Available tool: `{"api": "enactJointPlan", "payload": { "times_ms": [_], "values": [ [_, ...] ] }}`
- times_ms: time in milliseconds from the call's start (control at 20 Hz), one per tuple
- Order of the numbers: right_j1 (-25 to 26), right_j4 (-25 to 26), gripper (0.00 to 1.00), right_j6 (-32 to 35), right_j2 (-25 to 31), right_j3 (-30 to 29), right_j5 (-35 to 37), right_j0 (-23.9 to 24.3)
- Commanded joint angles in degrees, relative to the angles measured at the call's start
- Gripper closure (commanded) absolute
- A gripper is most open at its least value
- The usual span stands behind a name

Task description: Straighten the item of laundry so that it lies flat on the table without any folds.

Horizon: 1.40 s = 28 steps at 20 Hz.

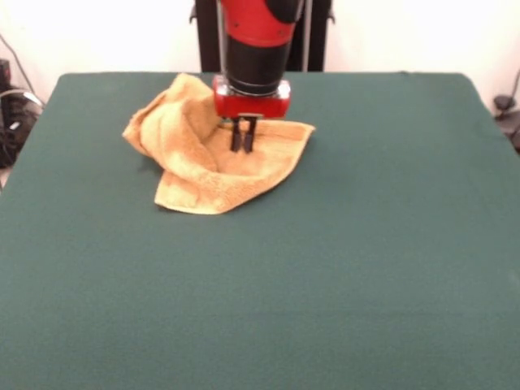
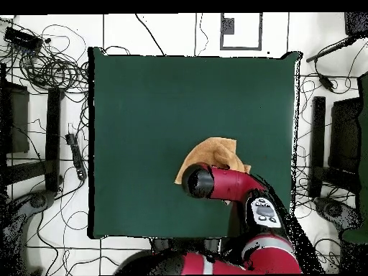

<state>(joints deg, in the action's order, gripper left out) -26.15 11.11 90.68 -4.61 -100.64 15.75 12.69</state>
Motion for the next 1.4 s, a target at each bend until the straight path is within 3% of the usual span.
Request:
{"api": "enactJointPlan", "payload": {
  "times_ms": [50,1400],
  "values": [
    [-0.1,-8.5,1.00,17.8,4.4,-2.0,0.2,-4.4],
    [1.5,-18.5,1.00,17.1,2.5,-0.8,-4.3,-9.2]
  ]
}}
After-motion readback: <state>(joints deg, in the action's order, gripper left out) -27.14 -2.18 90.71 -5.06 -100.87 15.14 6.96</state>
